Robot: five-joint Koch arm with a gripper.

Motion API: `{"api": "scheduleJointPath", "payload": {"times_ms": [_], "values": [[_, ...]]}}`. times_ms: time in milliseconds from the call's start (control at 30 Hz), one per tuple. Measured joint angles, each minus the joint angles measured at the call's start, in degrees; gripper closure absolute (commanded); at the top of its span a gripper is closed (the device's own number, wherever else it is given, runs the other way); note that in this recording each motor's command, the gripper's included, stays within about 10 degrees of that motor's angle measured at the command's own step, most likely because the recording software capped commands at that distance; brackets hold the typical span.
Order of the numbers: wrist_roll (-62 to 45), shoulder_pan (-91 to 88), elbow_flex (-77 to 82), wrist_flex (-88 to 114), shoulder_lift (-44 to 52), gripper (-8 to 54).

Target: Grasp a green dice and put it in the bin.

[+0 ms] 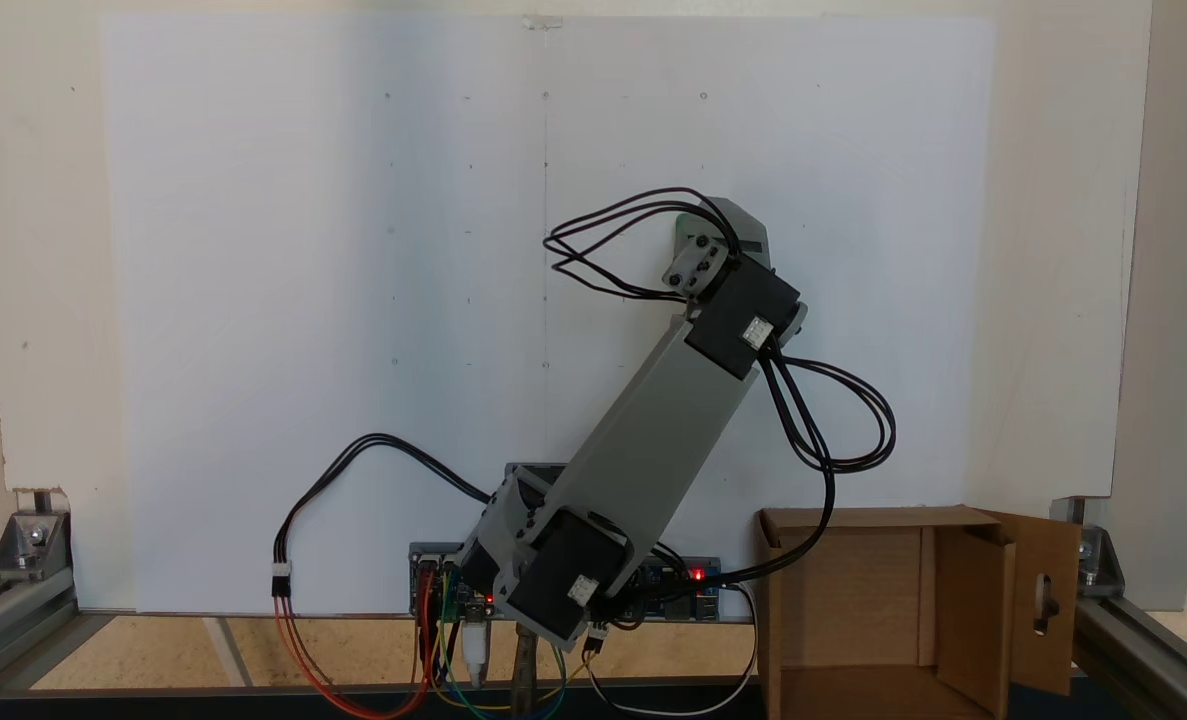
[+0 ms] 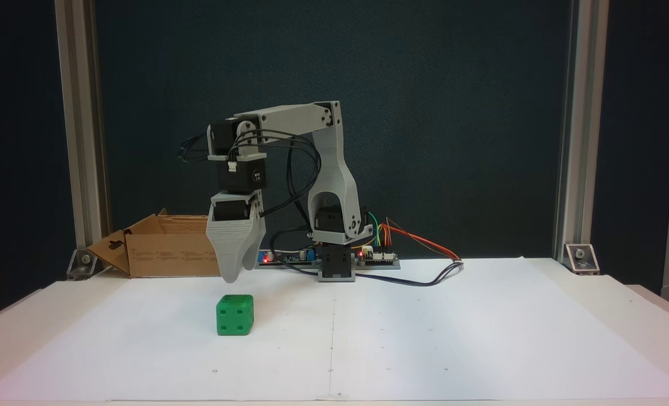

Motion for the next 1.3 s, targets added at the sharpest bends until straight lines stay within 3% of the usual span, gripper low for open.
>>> {"api": "scheduleJointPath", "payload": {"times_ms": [900, 1300], "values": [[0.44, -1.93, 0.0, -6.5, -7.29, 2.5], [5.63, -3.6, 0.79, -8.26, -8.79, 2.5]]}}
